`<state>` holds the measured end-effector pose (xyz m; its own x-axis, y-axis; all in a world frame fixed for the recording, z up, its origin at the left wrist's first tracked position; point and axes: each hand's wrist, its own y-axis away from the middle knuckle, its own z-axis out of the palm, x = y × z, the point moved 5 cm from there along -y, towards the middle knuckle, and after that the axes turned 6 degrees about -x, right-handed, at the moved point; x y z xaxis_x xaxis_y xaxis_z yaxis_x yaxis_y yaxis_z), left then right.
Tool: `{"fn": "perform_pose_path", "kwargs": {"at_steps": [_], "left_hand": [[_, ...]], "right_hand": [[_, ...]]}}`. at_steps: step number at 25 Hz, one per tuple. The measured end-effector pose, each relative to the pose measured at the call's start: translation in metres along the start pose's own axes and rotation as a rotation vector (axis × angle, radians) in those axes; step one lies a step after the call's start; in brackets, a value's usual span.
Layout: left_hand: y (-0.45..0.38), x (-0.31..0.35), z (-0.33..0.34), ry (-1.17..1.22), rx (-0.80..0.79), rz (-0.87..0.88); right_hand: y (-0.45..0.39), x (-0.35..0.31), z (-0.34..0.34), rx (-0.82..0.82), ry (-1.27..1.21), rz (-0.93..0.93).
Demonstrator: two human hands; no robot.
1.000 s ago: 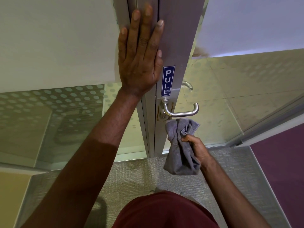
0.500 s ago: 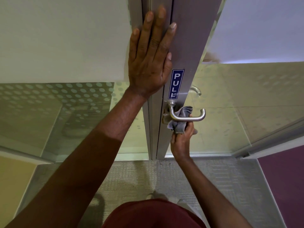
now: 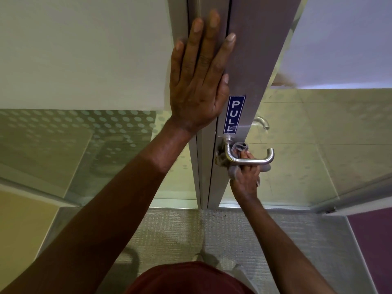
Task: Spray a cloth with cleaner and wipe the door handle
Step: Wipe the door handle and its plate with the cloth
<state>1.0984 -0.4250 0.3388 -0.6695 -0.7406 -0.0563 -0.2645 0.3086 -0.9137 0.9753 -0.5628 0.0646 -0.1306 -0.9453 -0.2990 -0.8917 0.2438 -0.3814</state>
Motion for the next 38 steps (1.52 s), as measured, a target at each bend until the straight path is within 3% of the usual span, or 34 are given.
{"fn": "perform_pose_path", "kwargs": {"at_steps": [3,7,15,19,21,24,27,29,34,38], "left_hand": [[-0.002,0.0,-0.001,-0.012,0.0,0.011],[-0.003,0.002,-0.004,0.017,-0.014,0.021],[-0.003,0.001,-0.005,0.04,-0.05,0.011],[-0.002,0.0,-0.005,0.045,-0.041,0.006],[-0.002,0.002,-0.005,0.039,-0.04,0.005],[-0.003,0.003,-0.005,0.021,-0.033,-0.007],[-0.002,0.003,-0.005,-0.008,-0.019,-0.011],[-0.002,0.003,-0.004,-0.027,-0.014,-0.007],[-0.003,0.002,-0.004,-0.028,-0.004,-0.011],[-0.004,0.002,-0.003,-0.029,-0.012,-0.002]], "right_hand": [[0.023,0.002,0.016,-0.102,0.079,0.026],[0.051,0.005,0.031,-0.39,0.033,0.052],[-0.009,-0.011,-0.003,-0.064,-0.225,0.318],[-0.006,-0.015,0.005,0.078,-0.224,0.256],[0.008,-0.004,0.023,0.058,-0.134,0.258],[0.028,-0.002,0.049,-0.208,-0.288,0.506],[0.055,-0.01,0.076,-0.321,-0.263,0.398],[0.058,-0.019,0.078,-0.342,-0.327,0.461],[0.04,-0.04,0.063,-0.126,-0.572,0.64],[0.021,-0.046,0.039,0.043,-0.547,0.532]]}}
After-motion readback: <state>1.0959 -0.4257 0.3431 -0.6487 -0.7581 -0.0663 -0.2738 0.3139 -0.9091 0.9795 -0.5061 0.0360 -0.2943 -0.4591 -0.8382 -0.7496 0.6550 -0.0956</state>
